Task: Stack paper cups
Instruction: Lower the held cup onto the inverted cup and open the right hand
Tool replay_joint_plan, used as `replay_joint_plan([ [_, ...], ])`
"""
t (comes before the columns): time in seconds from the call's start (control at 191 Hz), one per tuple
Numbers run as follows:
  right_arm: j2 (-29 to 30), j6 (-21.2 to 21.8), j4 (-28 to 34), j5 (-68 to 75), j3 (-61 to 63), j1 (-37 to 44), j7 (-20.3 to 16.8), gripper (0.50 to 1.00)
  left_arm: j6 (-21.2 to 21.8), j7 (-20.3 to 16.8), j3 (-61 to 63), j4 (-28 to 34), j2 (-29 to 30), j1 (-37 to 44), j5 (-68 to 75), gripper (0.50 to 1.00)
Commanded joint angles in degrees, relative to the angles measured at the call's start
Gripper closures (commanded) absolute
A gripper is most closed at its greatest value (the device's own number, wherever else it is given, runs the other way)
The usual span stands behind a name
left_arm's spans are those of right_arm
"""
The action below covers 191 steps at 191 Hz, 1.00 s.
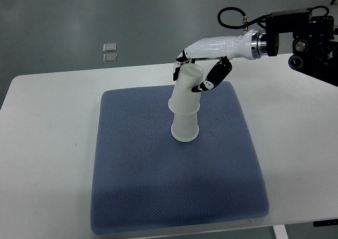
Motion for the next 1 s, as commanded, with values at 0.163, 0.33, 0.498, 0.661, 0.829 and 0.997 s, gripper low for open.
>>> replay_joint_plan([
  [0.163, 0.4, -0.4, -0.6, -0.5, 0.0, -1.3, 0.1, 0.961, 0.0, 0.0, 0.0, 0.0, 0.0, 0.0, 0.0, 0.500],
  [0.33, 0.7, -0.7, -1.1, -0.6, 0.0, -2.2, 0.2, 0.961, 0.0, 0.0, 0.0, 0.0, 0.0, 0.0, 0.0, 0.500],
  [0.498, 0.8, -2.2, -2.0, -1.4, 0.0, -3.6, 0.2, 0.961, 0.0, 0.0, 0.0, 0.0, 0.0, 0.0, 0.0, 0.500],
  [0.661, 1.1, -3.7, -3.3, -2.8, 0.0, -5.0, 0.4, 0.961, 0.0, 0.0, 0.0, 0.0, 0.0, 0.0, 0.0, 0.500],
  [0.829, 2.3, -4.1, -4.2, -3.2, 0.1, -5.9, 0.5, 0.961, 0.0, 0.0, 0.0, 0.0, 0.0, 0.0, 0.0, 0.500],
  [0.997, 3.5, -5.1, -4.4, -3.1, 0.1, -7.4, 0.2, 0.904, 0.0, 0.0, 0.0, 0.0, 0.0, 0.0, 0.0, 0.500],
])
